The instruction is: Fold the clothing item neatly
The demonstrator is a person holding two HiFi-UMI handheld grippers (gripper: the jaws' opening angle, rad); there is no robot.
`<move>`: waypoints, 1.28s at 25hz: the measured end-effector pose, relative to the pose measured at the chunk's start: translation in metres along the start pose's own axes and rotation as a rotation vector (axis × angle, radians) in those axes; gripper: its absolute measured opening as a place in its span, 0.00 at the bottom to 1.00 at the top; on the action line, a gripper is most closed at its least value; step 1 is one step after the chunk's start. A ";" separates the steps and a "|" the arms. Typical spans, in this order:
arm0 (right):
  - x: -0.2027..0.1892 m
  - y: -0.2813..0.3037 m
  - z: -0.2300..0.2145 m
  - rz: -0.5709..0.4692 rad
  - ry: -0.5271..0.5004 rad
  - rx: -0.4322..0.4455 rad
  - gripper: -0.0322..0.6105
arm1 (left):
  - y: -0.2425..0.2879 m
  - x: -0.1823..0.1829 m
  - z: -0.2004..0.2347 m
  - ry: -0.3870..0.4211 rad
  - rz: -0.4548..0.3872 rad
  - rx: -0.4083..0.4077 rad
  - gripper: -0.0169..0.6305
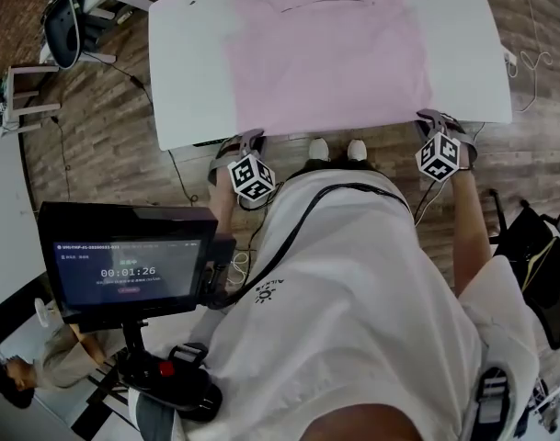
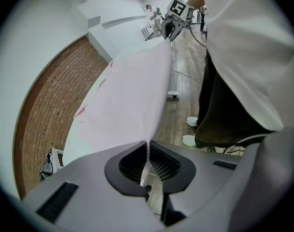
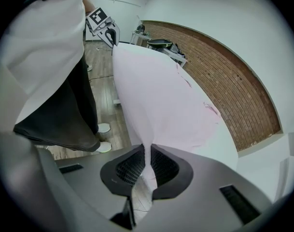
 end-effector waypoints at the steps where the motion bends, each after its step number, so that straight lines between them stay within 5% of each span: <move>1: -0.001 -0.002 0.002 -0.001 0.002 0.000 0.11 | -0.003 0.001 -0.003 0.000 -0.002 -0.003 0.06; 16: -0.005 -0.039 0.030 -0.018 -0.006 0.022 0.11 | -0.048 -0.002 -0.038 -0.023 0.001 -0.008 0.06; 32: 0.025 -0.073 0.002 -0.095 -0.094 0.059 0.11 | -0.080 -0.006 -0.023 -0.058 0.030 0.067 0.06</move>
Point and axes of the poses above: the fingertips, and each gripper's own axes: y forward along the fingers, z to its left, x out of its top, the point moved 6 cm from there along -y, backward along the fingers, and after that the axes turned 1 degree about z, right-handed, at the moved point
